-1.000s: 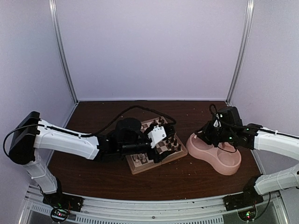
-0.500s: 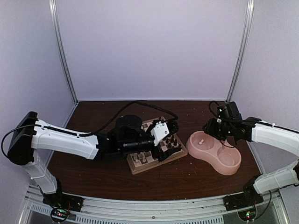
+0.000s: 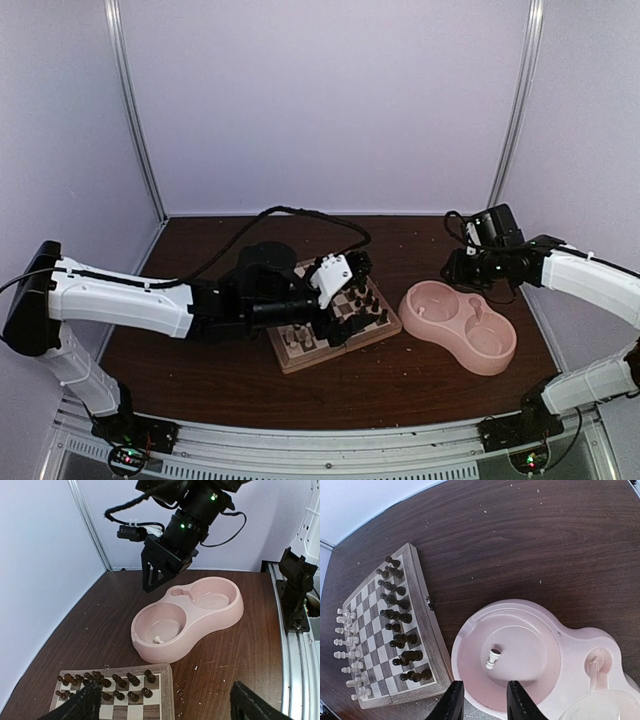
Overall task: Set up the chess pieces on the board
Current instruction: Pick up the pawn from the storage box.
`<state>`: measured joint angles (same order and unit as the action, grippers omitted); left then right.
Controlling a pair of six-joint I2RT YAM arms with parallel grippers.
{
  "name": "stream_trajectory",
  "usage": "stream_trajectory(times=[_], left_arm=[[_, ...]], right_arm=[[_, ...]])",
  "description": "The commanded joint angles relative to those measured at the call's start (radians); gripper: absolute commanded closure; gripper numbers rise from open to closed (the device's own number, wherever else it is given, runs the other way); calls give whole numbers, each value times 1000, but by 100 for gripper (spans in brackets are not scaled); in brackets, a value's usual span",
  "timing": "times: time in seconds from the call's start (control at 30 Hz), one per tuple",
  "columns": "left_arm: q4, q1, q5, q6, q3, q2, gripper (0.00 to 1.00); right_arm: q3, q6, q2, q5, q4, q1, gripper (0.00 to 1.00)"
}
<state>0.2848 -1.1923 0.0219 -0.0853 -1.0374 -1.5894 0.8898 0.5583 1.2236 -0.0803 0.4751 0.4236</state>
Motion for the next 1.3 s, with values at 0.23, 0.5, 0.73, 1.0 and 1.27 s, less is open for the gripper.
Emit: stream_trajectory(times=[0.23,0.5,0.73,1.0,1.27], left_arm=[[-138,-4,35,123,48,160,10],[-182,-4,87,166,62,206,11],[-222,-4,92,165,24,179,10],[-266,-4,116,154,-52,146,10],[-280,-4,138,138,-140,81,10]], right_arm=[[-37,178,155,-184,-110,-41,68],[40,14,326,-272,-65,-40,64],[131,-179,480,-246,22,-40,65],[239,-275,591,-22,141,-41,66],[178,-271,393,177,36,-40,70]])
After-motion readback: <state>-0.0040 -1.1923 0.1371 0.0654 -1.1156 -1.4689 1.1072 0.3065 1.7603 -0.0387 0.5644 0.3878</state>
